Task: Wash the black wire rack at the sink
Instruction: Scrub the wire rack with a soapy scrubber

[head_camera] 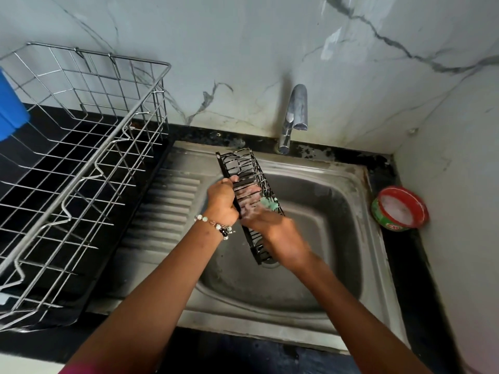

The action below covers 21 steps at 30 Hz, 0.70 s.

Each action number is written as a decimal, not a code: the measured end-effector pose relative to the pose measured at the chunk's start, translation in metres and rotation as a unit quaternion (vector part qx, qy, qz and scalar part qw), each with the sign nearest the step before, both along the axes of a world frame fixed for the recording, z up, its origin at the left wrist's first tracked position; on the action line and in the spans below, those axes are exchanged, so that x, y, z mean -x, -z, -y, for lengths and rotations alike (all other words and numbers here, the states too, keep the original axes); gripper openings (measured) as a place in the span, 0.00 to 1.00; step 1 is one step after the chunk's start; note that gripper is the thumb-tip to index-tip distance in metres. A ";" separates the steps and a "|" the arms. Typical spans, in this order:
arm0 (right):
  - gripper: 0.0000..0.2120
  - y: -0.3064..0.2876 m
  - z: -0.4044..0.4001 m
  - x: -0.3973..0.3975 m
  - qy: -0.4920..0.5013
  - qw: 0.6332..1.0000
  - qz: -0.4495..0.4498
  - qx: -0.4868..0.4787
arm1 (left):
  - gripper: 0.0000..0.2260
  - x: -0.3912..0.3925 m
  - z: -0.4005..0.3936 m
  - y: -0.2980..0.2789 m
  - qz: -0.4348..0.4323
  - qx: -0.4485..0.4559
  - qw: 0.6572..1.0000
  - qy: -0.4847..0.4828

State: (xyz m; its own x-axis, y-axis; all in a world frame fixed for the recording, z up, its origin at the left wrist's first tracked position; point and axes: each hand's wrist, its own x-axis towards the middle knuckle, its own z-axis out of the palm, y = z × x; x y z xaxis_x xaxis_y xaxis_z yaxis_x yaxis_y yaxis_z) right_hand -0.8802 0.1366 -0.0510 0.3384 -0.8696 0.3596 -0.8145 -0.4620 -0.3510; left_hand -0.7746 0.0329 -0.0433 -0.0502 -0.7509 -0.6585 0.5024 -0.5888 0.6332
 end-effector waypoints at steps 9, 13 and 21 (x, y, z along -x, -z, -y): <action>0.25 -0.008 0.024 0.006 0.216 0.975 0.035 0.041 | 0.15 0.001 0.001 0.006 -0.046 -0.021 0.997 -0.066; 0.14 0.007 0.000 -0.022 0.114 0.993 -0.030 0.023 | 0.15 0.001 0.008 0.011 -0.035 -0.036 0.994 -0.098; 0.23 -0.005 0.011 0.022 0.224 0.970 0.025 0.085 | 0.15 0.000 -0.003 0.008 -0.081 -0.050 0.990 -0.104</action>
